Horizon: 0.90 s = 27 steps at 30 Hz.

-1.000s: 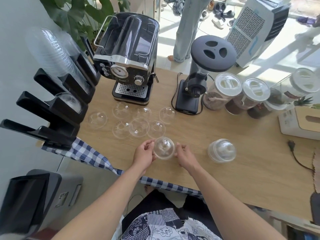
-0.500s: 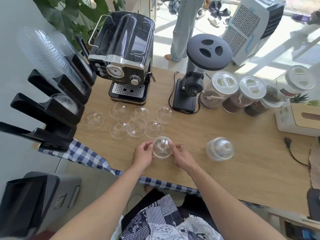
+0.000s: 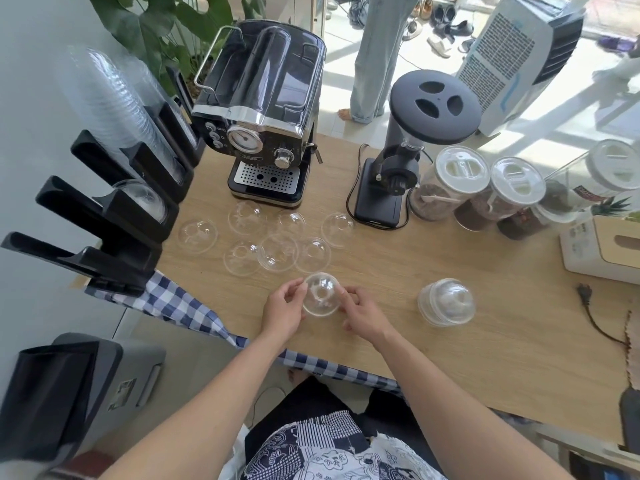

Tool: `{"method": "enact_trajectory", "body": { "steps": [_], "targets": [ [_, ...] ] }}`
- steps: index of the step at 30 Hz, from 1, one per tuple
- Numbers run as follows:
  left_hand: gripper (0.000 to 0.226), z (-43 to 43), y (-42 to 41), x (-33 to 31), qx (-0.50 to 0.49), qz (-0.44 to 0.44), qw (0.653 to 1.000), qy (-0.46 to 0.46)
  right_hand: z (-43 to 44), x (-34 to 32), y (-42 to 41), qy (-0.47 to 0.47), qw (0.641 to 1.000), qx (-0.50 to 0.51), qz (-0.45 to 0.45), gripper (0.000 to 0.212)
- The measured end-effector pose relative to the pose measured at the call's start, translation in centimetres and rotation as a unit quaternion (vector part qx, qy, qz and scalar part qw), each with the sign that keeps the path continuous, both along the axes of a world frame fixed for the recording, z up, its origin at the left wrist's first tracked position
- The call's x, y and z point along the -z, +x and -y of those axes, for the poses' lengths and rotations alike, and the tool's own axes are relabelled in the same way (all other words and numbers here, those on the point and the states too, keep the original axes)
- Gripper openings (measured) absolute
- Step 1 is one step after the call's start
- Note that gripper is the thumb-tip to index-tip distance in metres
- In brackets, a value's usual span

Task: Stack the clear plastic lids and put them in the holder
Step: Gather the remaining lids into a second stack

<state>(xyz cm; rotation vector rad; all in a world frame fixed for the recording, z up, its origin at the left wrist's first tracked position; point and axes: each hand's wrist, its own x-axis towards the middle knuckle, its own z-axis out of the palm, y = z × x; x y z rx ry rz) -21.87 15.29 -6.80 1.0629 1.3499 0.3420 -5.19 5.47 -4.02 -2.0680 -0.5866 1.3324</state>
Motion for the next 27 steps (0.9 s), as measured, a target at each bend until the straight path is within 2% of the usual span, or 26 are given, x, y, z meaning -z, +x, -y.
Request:
{"method": "enact_trajectory", "body": {
  "steps": [13,16,19,22,24,27],
  "targets": [
    [0.040,-0.7,-1.0,-0.2,0.038,-0.017,0.999,-0.001,-1.3,0.9,-0.3,-0.064,0.996,-0.027,0.047,0.019],
    [0.039,-1.0,-1.2,-0.4,0.043,-0.023,0.999,0.000,-1.7,0.7,0.1,-0.070,0.996,-0.024,0.040,0.025],
    [0.036,-1.7,-1.8,-0.5,0.036,-0.065,0.997,0.032,-2.2,0.3,0.9,-0.069,0.995,-0.020,0.069,0.032],
    [0.019,-3.1,-2.8,-1.0,-0.001,-0.113,0.988,0.109,-3.3,-0.2,1.8,-0.048,0.992,-0.026,0.112,0.036],
    [0.012,-4.4,-3.6,-1.7,-0.015,-0.146,0.974,0.170,-4.7,-0.6,2.2,-0.029,0.989,-0.040,0.140,0.046],
    [0.033,-6.8,-5.0,-2.1,0.011,-0.214,0.943,0.256,-7.1,-0.9,2.4,-0.013,0.975,-0.109,0.195,0.060]
  ]
}}
